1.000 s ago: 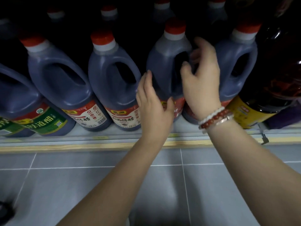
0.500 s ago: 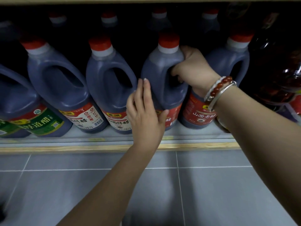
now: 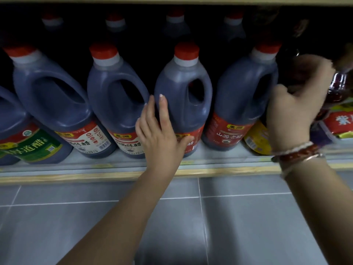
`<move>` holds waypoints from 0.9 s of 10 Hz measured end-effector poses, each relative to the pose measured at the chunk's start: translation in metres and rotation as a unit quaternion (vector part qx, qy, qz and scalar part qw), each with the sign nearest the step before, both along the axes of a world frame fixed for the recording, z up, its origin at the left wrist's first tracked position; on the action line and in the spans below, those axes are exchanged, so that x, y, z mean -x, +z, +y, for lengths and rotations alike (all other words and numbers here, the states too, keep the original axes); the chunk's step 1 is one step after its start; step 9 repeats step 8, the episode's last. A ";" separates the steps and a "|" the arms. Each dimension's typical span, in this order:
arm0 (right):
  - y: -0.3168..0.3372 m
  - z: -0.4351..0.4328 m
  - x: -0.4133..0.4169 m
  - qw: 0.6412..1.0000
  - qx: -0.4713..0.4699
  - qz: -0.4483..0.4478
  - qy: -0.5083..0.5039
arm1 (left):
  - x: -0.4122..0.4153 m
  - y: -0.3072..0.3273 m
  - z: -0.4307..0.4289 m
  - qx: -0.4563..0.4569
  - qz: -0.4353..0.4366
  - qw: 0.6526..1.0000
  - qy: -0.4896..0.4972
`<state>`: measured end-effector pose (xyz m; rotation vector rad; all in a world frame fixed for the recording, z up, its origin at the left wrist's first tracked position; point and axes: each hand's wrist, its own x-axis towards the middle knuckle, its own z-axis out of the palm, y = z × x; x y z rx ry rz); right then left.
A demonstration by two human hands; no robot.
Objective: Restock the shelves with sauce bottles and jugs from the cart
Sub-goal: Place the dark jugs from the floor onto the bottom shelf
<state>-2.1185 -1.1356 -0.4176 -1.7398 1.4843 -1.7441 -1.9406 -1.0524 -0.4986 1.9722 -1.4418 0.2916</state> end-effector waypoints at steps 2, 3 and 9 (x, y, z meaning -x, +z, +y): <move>-0.011 -0.047 0.007 0.940 -0.280 -0.165 0.108 | 0.000 0.001 0.001 -0.016 -0.006 1.000 0.002; -0.011 -0.052 0.012 0.939 -0.293 -0.140 0.113 | 0.000 0.002 0.001 -0.017 -0.006 1.000 -0.005; -0.012 -0.015 0.015 0.958 -0.230 -0.100 0.140 | 0.003 0.007 0.010 0.005 0.002 1.000 -0.020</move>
